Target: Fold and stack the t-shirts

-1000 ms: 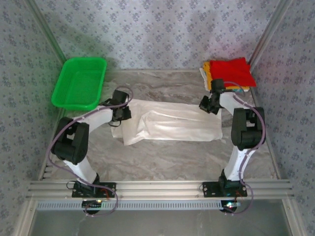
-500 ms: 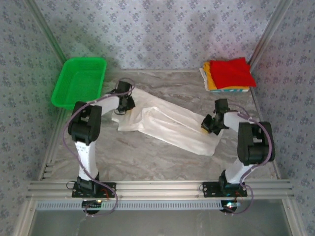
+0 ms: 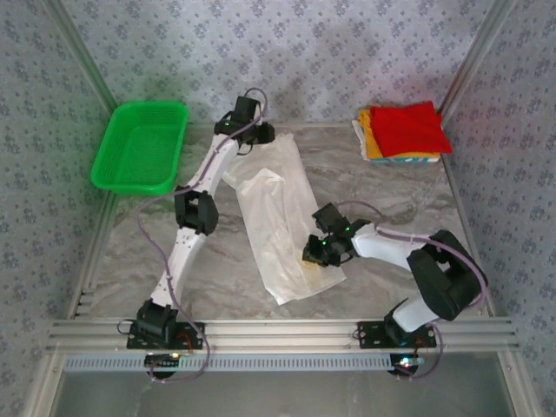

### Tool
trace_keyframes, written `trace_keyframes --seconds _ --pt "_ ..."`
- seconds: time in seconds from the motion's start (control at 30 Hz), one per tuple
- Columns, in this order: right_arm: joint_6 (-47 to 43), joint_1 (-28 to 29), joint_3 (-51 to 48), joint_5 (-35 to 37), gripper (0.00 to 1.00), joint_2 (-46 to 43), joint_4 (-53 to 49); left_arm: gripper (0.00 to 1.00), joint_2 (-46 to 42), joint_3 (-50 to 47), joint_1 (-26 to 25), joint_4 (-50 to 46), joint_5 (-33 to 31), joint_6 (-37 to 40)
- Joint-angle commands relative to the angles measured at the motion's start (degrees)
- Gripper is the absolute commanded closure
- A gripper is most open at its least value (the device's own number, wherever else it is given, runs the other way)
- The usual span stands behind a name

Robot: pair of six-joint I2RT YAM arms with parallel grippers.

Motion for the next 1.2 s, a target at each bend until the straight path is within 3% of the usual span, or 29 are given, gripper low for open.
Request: trace_keyframes --seconds 0.0,0.1,0.27,0.37,0.6,0.9,1.17 --pt "-7.06 -2.05 6.29 5.27 0.79 -4.26 -5.38 0.70 -8.93 -4.08 1.66 -3.20 0.98 2.01" --pt "-11.88 -6.68 11.39 2.29 0.79 -1.34 -5.20 0.71 -19.37 -17.49 1.60 0.86 -0.95 3.67" --pt "-17.72 -12.57 24.71 -2.68 0.83 12.83 -6.20 0.66 -47.25 -70.39 1.49 37.20 1.59 -5.01" --pt "-19.68 -13.97 35.59 -2.55 0.93 22.33 -7.91 0.66 -53.82 -85.78 0.94 44.45 0.95 -9.43" --pt "-21.38 -14.96 52.70 -2.53 1.00 39.68 -12.35 0.78 -49.92 -92.51 -1.83 44.94 0.96 -11.92" --pt "-14.56 -16.30 44.80 -2.37 1.00 41.27 -5.50 1.00 -45.22 -93.05 -0.62 40.87 -1.50 -11.27" --pt "-11.69 -18.30 42.01 -3.18 1.00 40.83 -4.12 1.00 -49.62 -102.82 2.37 39.72 -4.72 -9.38"
